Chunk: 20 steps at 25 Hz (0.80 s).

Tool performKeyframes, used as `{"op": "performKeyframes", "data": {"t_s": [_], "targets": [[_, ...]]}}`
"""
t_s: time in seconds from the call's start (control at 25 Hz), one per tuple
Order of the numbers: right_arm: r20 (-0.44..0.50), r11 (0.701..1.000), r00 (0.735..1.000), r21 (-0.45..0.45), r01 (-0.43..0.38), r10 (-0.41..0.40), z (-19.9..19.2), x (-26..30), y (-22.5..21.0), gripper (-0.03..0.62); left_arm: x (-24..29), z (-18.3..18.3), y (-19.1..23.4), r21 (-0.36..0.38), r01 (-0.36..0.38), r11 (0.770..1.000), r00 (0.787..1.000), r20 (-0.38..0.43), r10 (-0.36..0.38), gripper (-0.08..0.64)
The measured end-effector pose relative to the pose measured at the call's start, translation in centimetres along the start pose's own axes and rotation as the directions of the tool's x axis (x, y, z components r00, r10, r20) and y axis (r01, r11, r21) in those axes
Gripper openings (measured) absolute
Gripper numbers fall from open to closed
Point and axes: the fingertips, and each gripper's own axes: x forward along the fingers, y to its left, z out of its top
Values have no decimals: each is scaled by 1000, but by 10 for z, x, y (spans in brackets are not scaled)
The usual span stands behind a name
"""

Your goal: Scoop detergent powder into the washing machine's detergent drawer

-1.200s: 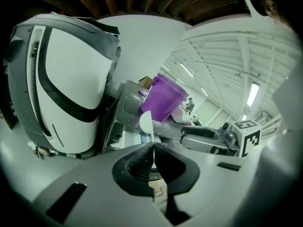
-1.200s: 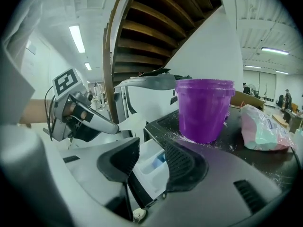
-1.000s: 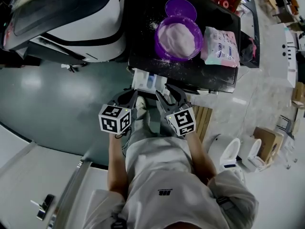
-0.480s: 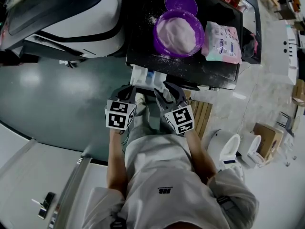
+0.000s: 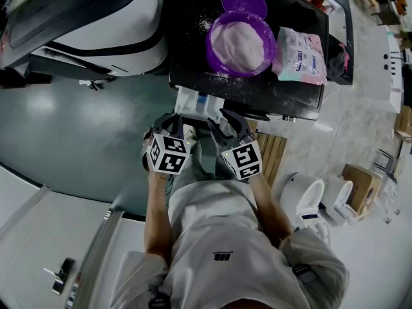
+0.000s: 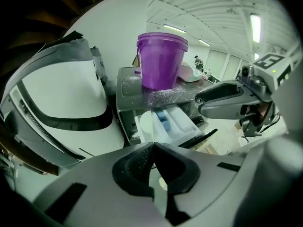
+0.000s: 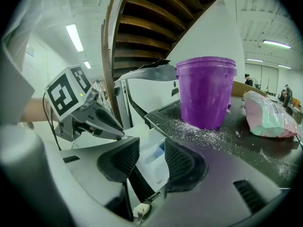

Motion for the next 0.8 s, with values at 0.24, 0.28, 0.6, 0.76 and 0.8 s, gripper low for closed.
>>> {"op": "performKeyframes", "data": {"t_s": [0.24,0.28,0.6,0.76,0.8], "targets": [[1,1000,1000,3,2,-2,-1,0,-2,166,1,0,0,94,-46,995,998,-32,49,15],[-1,1000,1000,4,2,-2,-2,0,-2,166,1,0,0,108,-56,993,998,-37,60,15],[2,1000,1000,-3,0,0,1,0,0,166,-4,3,4,216,-134,967,989,-39,146,15],[6,1000,1000,-2,6,-6,2,-2,-1,166,0,0,2,241,-138,961,987,-46,153,15],[4,1000,1000,-4,9,-9,1,-2,-1,166,1,0,2,250,-139,958,987,-49,156,15]]}}
